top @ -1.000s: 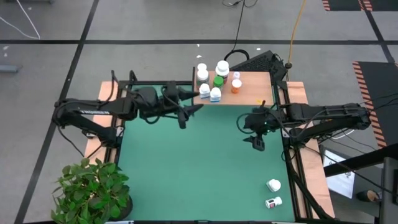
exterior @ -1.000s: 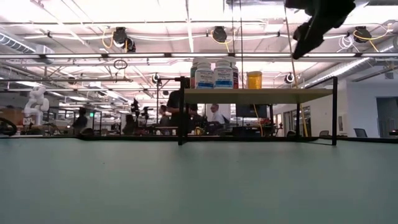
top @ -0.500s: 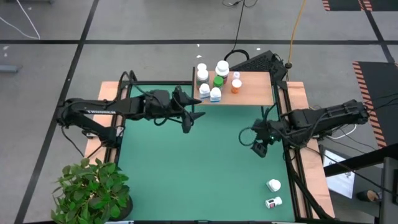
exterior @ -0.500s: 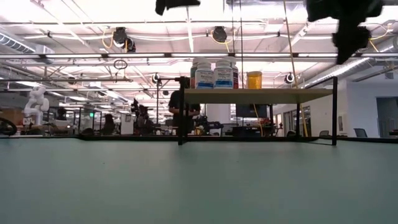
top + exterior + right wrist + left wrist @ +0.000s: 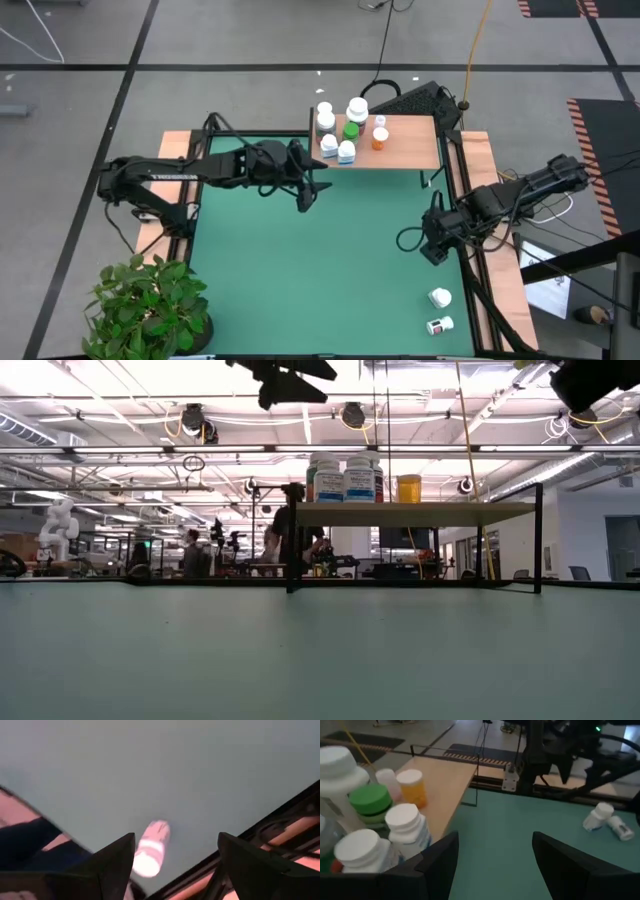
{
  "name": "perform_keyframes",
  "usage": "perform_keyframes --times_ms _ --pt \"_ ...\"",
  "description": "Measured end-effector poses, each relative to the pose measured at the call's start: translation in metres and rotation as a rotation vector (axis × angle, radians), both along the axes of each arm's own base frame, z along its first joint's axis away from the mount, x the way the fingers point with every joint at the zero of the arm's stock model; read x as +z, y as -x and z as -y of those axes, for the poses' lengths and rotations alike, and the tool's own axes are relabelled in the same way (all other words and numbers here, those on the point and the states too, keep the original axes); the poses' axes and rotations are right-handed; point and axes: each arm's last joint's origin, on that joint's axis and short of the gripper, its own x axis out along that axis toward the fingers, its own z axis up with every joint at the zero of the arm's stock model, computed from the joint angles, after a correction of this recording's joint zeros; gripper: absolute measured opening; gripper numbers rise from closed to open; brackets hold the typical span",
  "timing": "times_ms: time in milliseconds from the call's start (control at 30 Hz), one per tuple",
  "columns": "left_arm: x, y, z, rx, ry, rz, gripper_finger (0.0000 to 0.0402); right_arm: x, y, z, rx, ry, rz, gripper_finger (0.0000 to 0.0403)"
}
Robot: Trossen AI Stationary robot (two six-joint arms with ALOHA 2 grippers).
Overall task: Pick and place medicine bottles onto shelf by color
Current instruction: Put the blue and white pill bottle on the shelf
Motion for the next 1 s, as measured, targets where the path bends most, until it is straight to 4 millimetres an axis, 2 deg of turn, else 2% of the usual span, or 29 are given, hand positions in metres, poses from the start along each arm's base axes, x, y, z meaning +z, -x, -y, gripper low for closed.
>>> perform_keyframes --times_ms 200,400,533,700,1000 --pt "-0.010 -0.009 0.005 0.004 0.059 -0.017 0.0255 0.002 -0.002 -0.012 -0.022 -0.100 0.018 0.0276" --pt "-0.024 -0.021 0.012 -0.040 0.012 -0.057 0.0255 -0.002 -0.002 -0.042 0.074 -0.085 0.061 0.0276" --pt "-0.031 -0.027 0.012 -0.037 0.019 -0.063 0.0255 -0.009 0.001 -0.062 0.063 -0.098 -0.010 0.0276" --pt "-0.030 -0.030 0.012 -0.039 0.014 -0.040 0.0255 -0.018 -0.005 -0.085 0.026 -0.120 -0.034 0.0276" --pt "-0.030 -0.030 0.010 -0.055 -0.034 -0.041 0.0255 -0.042 -0.012 -0.098 -0.003 -0.013 -0.157 0.0276"
